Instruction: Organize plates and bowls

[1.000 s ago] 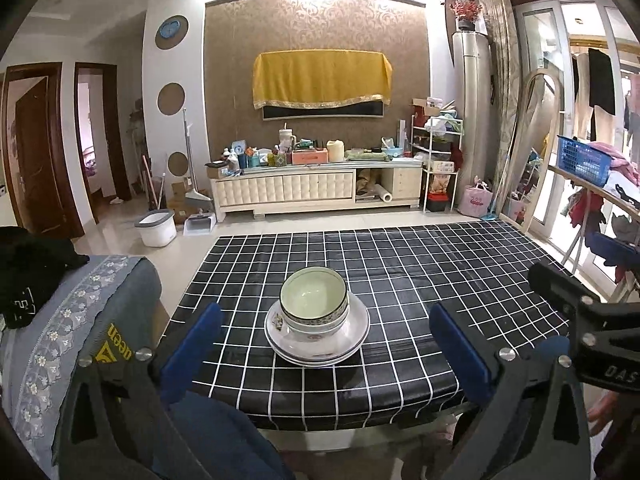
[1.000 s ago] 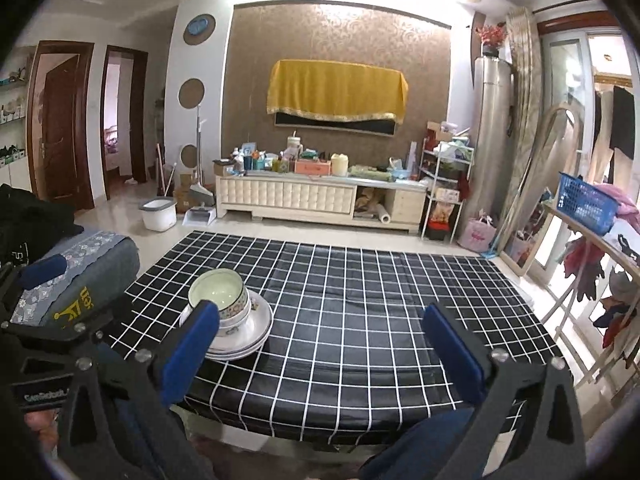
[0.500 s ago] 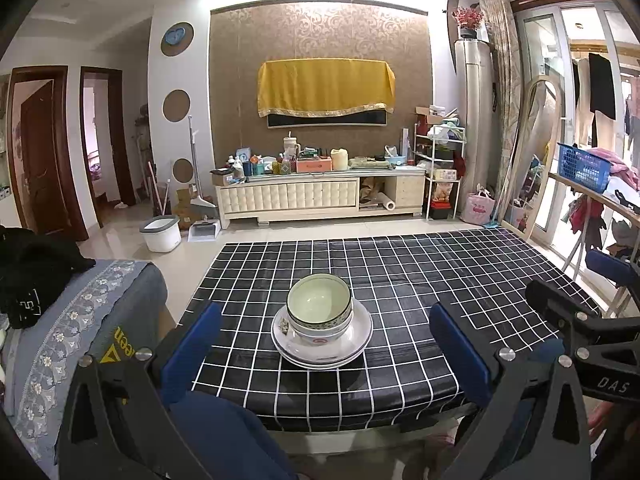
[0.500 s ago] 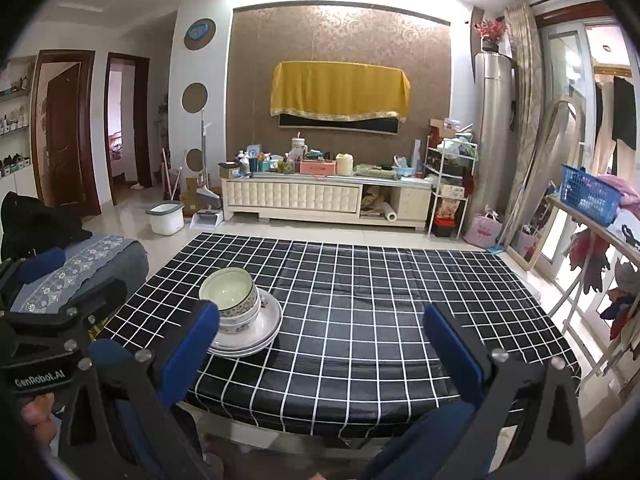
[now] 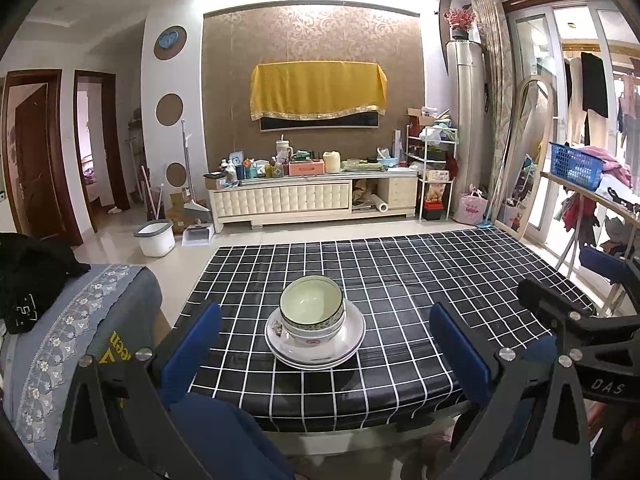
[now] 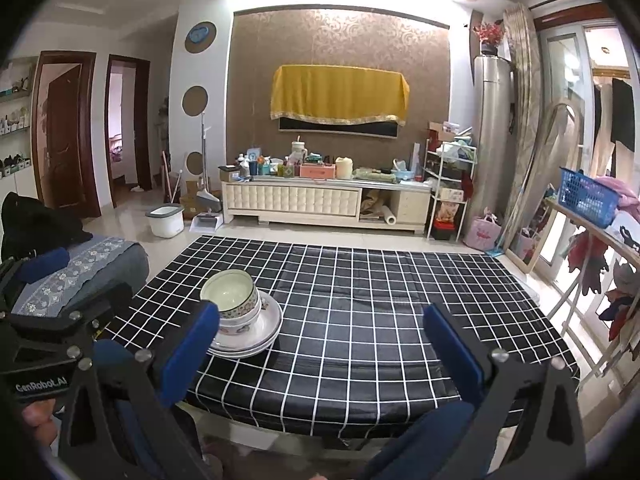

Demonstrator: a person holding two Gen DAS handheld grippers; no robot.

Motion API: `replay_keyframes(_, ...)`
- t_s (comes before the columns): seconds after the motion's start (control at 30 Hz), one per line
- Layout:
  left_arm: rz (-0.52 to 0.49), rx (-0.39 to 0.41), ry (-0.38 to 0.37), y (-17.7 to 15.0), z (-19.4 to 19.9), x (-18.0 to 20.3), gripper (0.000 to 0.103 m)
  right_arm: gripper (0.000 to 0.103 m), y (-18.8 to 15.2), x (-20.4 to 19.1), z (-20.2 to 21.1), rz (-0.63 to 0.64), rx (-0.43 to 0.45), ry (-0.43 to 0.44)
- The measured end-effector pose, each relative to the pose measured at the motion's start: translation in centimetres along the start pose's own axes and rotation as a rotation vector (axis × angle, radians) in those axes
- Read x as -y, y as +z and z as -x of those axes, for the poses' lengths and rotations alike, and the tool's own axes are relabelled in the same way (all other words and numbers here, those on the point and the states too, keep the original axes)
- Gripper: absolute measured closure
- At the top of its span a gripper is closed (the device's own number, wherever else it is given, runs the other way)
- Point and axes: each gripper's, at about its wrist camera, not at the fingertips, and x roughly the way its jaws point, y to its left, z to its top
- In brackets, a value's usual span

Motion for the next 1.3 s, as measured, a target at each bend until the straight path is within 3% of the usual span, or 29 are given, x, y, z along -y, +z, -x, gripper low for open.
replay_keyframes(0.7, -0.005, -0.019, -0.007, -0.38, -0.13, 0.26, 0.0, 0.0, -0.09, -0.09, 0.49, 0.023, 0.003, -0.017)
replay_keyframes(0.97, 0.003, -0.02, -0.042, -0.54, 0.18, 0.14, 0.0, 0.0, -0.07, 0.01, 0.7, 0.015, 0.002, -0.023)
replay_keyframes(1.3, 0.004, -0.002, -0.021, -0.83, 0.41, 0.06, 0.0, 0.0, -0.22, 0.01, 0.49, 0.024, -0.002, -0.025)
